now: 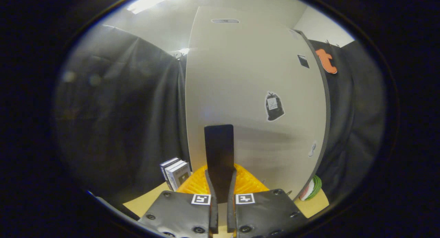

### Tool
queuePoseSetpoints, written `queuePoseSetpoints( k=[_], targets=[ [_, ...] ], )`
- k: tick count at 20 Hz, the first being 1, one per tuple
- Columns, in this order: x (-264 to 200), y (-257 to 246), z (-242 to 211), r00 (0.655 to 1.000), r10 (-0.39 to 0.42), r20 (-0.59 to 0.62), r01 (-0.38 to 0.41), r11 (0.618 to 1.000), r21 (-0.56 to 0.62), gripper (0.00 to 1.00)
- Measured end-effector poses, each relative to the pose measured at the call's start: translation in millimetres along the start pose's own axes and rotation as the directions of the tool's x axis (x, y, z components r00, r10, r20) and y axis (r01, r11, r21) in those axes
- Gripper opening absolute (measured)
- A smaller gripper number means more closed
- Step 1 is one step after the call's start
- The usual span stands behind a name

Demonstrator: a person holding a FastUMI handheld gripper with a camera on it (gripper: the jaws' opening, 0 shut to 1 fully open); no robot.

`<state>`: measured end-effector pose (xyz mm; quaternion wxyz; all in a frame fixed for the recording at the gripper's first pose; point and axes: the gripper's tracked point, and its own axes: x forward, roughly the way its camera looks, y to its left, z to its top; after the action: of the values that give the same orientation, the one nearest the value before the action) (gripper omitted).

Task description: Open the shoe cabinet door, grab the shoes and put them into the shoe cabinet, then close the shoe cabinet door.

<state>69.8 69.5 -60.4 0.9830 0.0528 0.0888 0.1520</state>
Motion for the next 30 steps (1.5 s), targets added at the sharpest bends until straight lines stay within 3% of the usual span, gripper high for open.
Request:
queuePoseSetpoints(
  k=[7,18,22,30],
  targets=[
    [-59.9,-39.4,2.2,1.000,0.024,0.000,-0.024,1.000,0.001,0.12],
    [-103.7,-102.8,1.8,0.991,-0.137,0.002,0.137,0.990,-0.015,0.10],
    [-121.8,-152.1,2.3,0.976,-0.217,-0.001,0.217,0.976,0.008,0.09],
    [-131.7,-215.5,-5.1,0.965,-0.262,-0.027,0.262,0.964,0.035,0.08]
  ],
)
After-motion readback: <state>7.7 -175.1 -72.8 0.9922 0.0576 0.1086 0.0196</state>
